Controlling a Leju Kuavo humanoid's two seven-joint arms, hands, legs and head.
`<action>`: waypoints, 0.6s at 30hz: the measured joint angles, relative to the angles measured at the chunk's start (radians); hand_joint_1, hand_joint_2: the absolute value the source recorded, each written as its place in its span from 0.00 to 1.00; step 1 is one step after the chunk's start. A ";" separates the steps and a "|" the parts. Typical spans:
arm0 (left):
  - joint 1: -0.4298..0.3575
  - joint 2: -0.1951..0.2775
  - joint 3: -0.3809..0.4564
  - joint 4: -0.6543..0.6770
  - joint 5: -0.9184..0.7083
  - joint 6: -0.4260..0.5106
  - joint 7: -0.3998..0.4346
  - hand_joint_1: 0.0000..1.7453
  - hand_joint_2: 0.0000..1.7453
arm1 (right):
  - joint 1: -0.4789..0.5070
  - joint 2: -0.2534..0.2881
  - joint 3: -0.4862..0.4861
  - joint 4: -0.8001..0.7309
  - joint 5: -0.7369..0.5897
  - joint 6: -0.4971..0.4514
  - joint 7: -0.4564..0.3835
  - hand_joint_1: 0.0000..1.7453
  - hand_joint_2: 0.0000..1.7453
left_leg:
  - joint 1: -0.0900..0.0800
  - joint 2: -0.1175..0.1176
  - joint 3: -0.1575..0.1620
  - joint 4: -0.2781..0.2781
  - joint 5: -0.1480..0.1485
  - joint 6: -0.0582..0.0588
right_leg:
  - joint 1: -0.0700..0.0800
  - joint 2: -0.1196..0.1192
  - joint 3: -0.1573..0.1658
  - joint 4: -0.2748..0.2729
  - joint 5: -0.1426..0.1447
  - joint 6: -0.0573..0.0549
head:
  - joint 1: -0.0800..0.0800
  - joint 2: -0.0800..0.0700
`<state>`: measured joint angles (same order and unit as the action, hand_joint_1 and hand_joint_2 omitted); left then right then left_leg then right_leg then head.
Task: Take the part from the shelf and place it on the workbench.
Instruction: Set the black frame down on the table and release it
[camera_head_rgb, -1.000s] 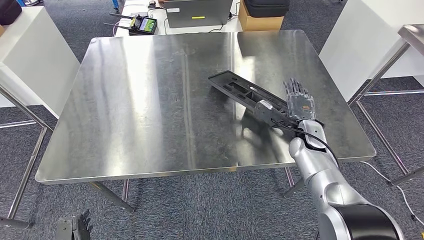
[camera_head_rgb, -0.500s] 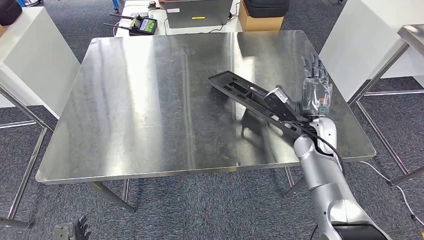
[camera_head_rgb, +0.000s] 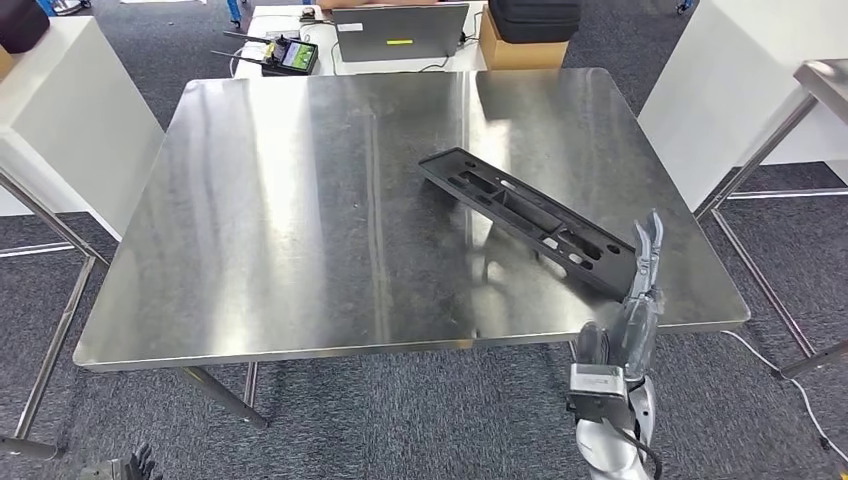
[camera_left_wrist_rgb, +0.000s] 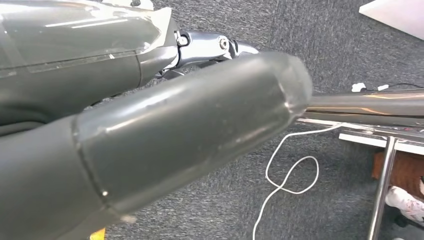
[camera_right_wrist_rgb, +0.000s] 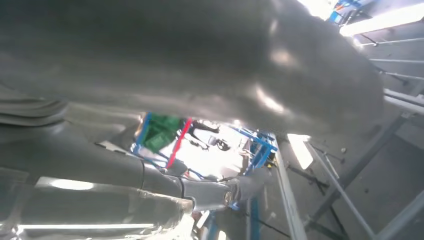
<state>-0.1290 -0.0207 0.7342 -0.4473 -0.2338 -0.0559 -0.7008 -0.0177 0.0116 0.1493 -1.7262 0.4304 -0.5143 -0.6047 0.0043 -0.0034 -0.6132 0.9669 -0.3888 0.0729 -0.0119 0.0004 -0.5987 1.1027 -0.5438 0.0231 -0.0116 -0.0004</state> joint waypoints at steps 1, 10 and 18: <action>0.000 -0.001 0.004 0.000 0.004 -0.001 0.000 0.00 0.00 | 0.015 0.004 0.000 -0.008 -0.016 0.006 -0.003 0.00 0.00 | 0.000 0.001 -0.001 0.000 0.001 0.000 | -0.002 0.000 -0.028 0.065 -0.032 -0.002 | 0.001 0.000; 0.035 -0.011 0.066 -0.033 0.031 -0.042 0.000 0.00 0.00 | 0.095 0.052 -0.093 -0.030 -0.134 0.088 -0.015 0.00 0.00 | 0.008 -0.001 -0.034 0.038 0.012 -0.049 | -0.024 0.005 0.094 -0.093 0.028 0.036 | 0.006 0.000; 0.075 -0.033 0.127 -0.080 -0.006 -0.067 0.000 0.00 0.00 | 0.111 0.093 -0.170 -0.019 -0.134 0.139 -0.019 0.00 0.00 | 0.022 0.001 -0.103 0.315 -0.203 -0.070 | -0.012 0.000 0.046 -0.088 0.062 -0.022 | -0.003 0.000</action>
<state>-0.0541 -0.0535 0.8611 -0.5278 -0.2399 -0.1225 -0.7006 0.0933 0.1049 -0.0209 -1.7454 0.2967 -0.3753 -0.6239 0.0259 -0.0024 -0.7158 1.2819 -0.5915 0.0026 -0.0242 0.0003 -0.5524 1.0152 -0.4820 0.0016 -0.0147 -0.0004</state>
